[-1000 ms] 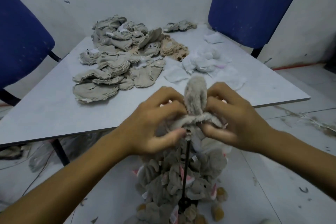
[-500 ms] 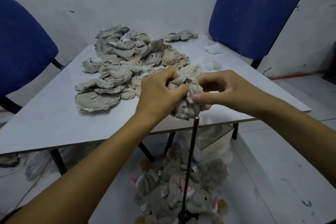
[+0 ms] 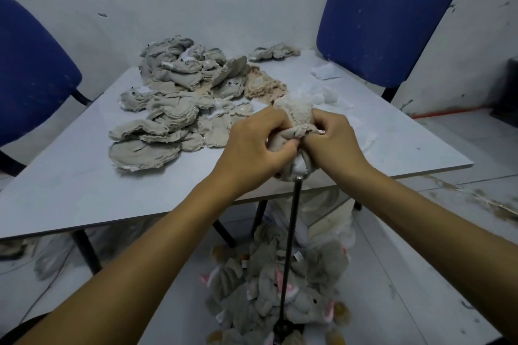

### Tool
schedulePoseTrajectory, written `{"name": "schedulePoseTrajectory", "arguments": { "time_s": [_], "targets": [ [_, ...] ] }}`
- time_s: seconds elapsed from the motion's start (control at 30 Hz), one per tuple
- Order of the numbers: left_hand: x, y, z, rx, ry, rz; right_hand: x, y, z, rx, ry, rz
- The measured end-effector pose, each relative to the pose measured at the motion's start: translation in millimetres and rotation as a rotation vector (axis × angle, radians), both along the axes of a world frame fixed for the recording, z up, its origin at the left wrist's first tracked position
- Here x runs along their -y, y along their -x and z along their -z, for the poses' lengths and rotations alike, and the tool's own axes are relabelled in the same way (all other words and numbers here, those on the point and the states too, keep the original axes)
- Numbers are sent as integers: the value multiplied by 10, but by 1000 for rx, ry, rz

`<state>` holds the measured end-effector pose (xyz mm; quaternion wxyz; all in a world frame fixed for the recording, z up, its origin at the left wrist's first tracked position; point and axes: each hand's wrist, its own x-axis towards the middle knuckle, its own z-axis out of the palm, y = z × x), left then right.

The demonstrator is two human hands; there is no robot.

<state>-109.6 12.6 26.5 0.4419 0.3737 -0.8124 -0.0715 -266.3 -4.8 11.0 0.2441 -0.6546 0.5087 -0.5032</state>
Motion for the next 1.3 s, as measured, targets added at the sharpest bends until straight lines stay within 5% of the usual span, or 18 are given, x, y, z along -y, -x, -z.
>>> {"name": "schedulePoseTrajectory", "arguments": {
  "time_s": [0.2, 0.33, 0.53, 0.7, 0.83, 1.03, 1.17, 1.3],
  "targets": [
    [-93, -185, 23, 16, 144, 68, -232, 261, -130, -153, 191, -343],
    [-208, -208, 72, 68, 246, 65, -396, 375, -75, -407, 448, -302],
    [-401, -199, 212, 138, 341, 113, -566, 281, 110, -427, 654, -278],
    [-510, -280, 589, 466, 298, 143, -633, 281, 626, -588, 495, -362],
    [-561, -225, 812, 404, 201, 72, -669, 167, 858, -392, 397, -368],
    [-585, -291, 864, 447, 73, 141, -722, 257, 939, -493, 176, -401],
    [-565, -398, 599, 440, -2, 244, -720, 280, 670, -577, 356, -385],
    [-496, -307, 163, 171, -17, 183, -663, 209, 281, -337, 440, -217]
  ]
}}
